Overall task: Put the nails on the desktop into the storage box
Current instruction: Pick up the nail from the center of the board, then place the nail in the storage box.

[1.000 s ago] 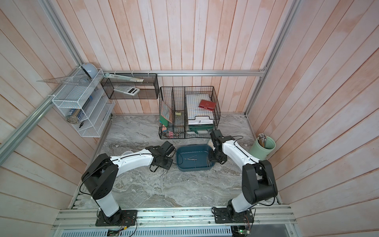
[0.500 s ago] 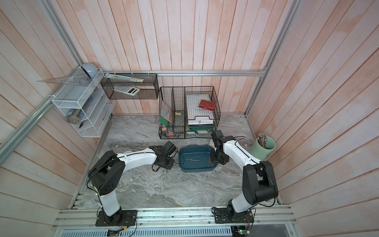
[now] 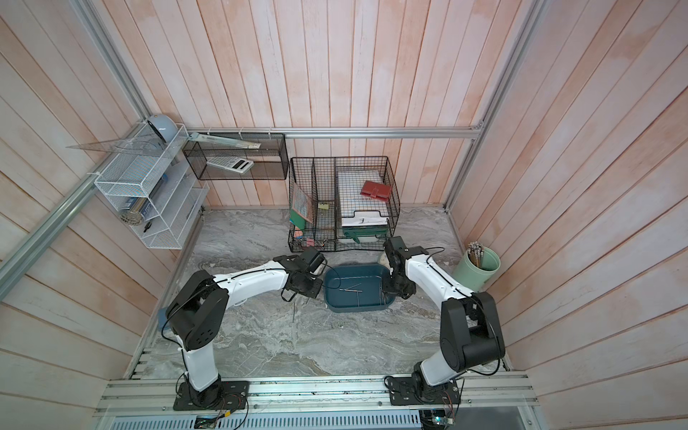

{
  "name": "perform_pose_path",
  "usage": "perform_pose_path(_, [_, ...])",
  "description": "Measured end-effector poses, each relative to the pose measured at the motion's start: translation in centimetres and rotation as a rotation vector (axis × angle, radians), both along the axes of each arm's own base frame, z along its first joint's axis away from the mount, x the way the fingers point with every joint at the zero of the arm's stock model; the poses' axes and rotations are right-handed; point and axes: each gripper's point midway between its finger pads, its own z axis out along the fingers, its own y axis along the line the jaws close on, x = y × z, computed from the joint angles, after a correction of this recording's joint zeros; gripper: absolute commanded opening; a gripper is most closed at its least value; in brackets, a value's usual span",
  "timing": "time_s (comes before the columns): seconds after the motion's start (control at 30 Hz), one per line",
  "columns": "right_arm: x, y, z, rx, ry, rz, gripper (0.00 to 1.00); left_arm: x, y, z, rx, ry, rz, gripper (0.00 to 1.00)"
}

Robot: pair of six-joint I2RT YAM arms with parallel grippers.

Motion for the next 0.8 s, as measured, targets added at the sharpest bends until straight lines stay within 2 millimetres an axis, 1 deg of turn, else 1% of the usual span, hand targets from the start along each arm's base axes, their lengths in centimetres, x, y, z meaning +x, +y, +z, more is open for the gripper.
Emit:
perform_pose_path(0.07, [0.0,0.0,0.0,0.000,0.000,0.000,0.00,-0.1,0.1,2.2,-0.019,-0.023,0.001,0.00])
perform_pose_path(0.13, [0.0,0.0,0.0,0.001,0.000,0.000,0.00,-0.1,0.2,5.2,-0.050,-0.060,0.002,0.00])
perform_pose_path(0.23, [0.0,0.0,0.0,0.002,0.000,0.001,0.00,0.2,-0.7,11.5,-0.140,-0.153,-0.005,0.00])
perform_pose_path(0.3, [0.0,0.1,0.0,0.003,0.000,0.003,0.00,0.6,-2.7,15.7,-0.214,-0.216,-0.033,0.00])
perform_pose_path(0.37, [0.0,0.1,0.0,0.003,0.000,0.004,0.00,0.9,-5.6,18.3,-0.286,-0.249,-0.074,0.00])
perform_pose_path(0.4, [0.0,0.1,0.0,0.003,0.001,0.005,0.00,1.0,-7.1,18.9,-0.311,-0.256,-0.092,0.00])
perform_pose_path(0.43, [0.0,0.1,0.0,0.003,0.001,0.005,0.00,1.1,-8.3,18.9,-0.327,-0.252,-0.108,0.00])
perform_pose_path(0.47, [0.0,0.1,0.0,0.004,0.001,0.006,0.00,1.3,-9.6,18.4,-0.331,-0.242,-0.120,0.07])
perform_pose_path(0.5, [0.0,0.1,0.0,0.005,0.002,0.006,0.00,1.6,-10.6,17.5,-0.329,-0.227,-0.127,0.20])
perform_pose_path(0.57, [-0.1,0.1,0.0,0.006,0.003,0.006,0.00,2.3,-12.0,14.7,-0.306,-0.179,-0.130,0.26])
perform_pose_path(0.6, [-0.1,0.2,0.0,0.006,0.002,0.007,0.00,2.6,-12.4,13.4,-0.293,-0.159,-0.129,0.36])
perform_pose_path(0.63, [-0.1,0.1,0.0,0.006,0.002,0.007,0.00,2.8,-12.6,11.7,-0.273,-0.132,-0.124,0.68])
perform_pose_path(0.67, [-0.1,0.1,0.0,0.007,0.001,0.007,0.00,2.8,-12.6,10.1,-0.252,-0.105,-0.115,0.73])
perform_pose_path(0.73, [-0.1,0.2,0.0,0.009,0.001,0.007,0.00,2.8,-12.3,8.5,-0.222,-0.071,-0.098,0.73])
perform_pose_path(0.77, [-0.1,0.2,0.0,0.010,0.001,0.008,0.00,2.7,-12.1,8.1,-0.210,-0.065,-0.094,0.74])
perform_pose_path(0.8, [-0.1,0.2,0.0,0.010,0.001,0.008,0.00,2.7,-11.9,8.3,-0.208,-0.067,-0.090,0.74])
